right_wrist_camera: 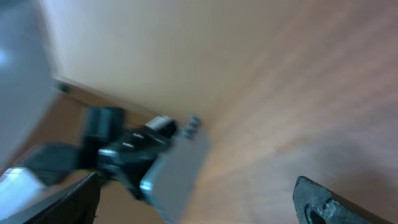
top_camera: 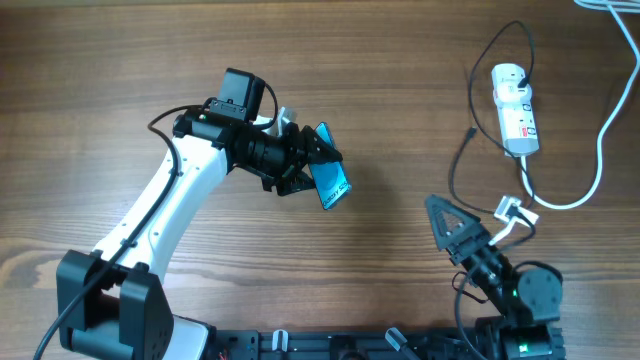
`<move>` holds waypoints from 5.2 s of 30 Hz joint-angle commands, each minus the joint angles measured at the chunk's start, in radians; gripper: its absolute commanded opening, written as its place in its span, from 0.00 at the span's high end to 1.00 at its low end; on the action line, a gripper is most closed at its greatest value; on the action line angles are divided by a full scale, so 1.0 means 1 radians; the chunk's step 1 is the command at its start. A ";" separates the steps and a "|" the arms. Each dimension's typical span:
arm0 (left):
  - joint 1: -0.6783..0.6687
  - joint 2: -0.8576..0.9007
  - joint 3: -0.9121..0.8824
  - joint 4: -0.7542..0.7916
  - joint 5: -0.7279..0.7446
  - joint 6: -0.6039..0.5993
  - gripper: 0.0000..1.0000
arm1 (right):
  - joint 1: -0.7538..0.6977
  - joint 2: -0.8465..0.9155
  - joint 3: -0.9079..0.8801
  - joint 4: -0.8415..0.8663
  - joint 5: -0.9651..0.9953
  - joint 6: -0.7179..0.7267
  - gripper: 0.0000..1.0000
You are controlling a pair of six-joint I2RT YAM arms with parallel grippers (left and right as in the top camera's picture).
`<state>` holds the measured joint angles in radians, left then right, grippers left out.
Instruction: Plug charger to phone and switch on socket
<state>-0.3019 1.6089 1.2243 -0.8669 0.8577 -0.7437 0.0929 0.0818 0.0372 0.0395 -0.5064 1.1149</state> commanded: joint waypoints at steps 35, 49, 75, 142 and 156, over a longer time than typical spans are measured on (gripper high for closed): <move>-0.017 -0.025 0.027 0.192 -0.175 -0.417 0.55 | 0.552 1.136 0.373 0.559 0.393 -0.356 0.16; -0.100 -0.025 0.027 0.225 -0.175 -0.417 0.54 | 0.552 1.265 0.374 0.731 0.349 -0.356 0.63; -0.100 -0.025 0.026 0.207 -0.186 -0.386 0.34 | 0.552 1.261 0.373 0.806 0.288 -0.137 0.95; -0.250 -0.238 0.023 0.119 -0.721 -0.556 0.57 | 0.374 1.219 0.373 0.938 -0.232 0.957 0.96; -0.250 -0.238 0.023 0.119 -0.721 -0.556 0.57 | 0.374 1.218 0.373 0.840 -0.254 0.956 0.96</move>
<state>-0.5491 1.3766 1.2415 -0.7696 0.1532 -1.3045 0.4606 1.3003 0.4103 0.8982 -0.7059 2.0861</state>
